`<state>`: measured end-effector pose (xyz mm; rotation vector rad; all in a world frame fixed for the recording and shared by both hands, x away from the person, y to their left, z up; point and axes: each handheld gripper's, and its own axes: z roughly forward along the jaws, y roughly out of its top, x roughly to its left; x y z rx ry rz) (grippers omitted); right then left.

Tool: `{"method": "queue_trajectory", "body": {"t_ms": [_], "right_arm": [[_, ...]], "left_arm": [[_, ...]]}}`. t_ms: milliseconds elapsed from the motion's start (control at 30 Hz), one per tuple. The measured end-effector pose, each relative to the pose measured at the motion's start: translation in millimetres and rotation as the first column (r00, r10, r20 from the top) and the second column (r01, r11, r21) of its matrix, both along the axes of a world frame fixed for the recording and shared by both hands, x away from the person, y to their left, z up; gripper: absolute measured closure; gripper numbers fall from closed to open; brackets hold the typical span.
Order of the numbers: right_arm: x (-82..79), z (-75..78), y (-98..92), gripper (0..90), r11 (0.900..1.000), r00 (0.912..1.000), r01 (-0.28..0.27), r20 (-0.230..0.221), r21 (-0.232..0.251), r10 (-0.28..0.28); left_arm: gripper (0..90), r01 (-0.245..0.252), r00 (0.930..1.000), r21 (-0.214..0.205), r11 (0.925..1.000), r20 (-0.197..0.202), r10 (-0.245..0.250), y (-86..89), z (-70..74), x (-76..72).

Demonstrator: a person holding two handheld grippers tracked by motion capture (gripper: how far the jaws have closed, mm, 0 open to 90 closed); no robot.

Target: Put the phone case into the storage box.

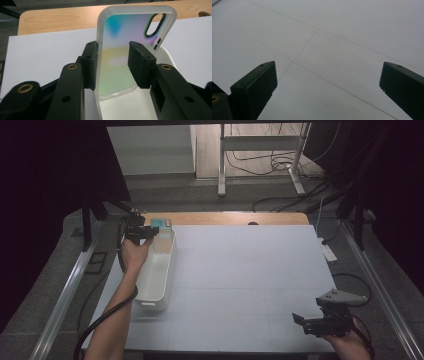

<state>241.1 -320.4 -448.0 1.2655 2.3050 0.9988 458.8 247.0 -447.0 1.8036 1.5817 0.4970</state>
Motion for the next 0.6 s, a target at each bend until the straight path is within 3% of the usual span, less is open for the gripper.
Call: {"method": "queue_trajectory", "body": {"t_ms": [200, 367, 600], "right_arm": [[0.0, 0.0, 0.2, 1.3, 1.0000, 1.0000, -0.001, -0.001, -0.001, 0.001], [0.2, -0.1, 0.3, 1.2, 1.0000, 1.0000, -0.001, -0.003, -0.002, 0.001], [0.3, -0.2, 0.6, 1.3, 1.0000, 1.0000, -0.002, -0.005, -0.005, 0.002]], "left_arm": [[51.8, 0.025, 0.9996, -0.011, 0.9996, 0.016, -0.025, 1.1, 1.5, -1.7], [42.0, 0.053, 0.9984, 0.015, 0.9985, 0.019, -0.053, 0.9, 3.1, -4.0], [32.6, 0.076, 0.9969, -0.017, 0.9970, 0.022, -0.076, 2.9, 3.5, -9.8]]}}
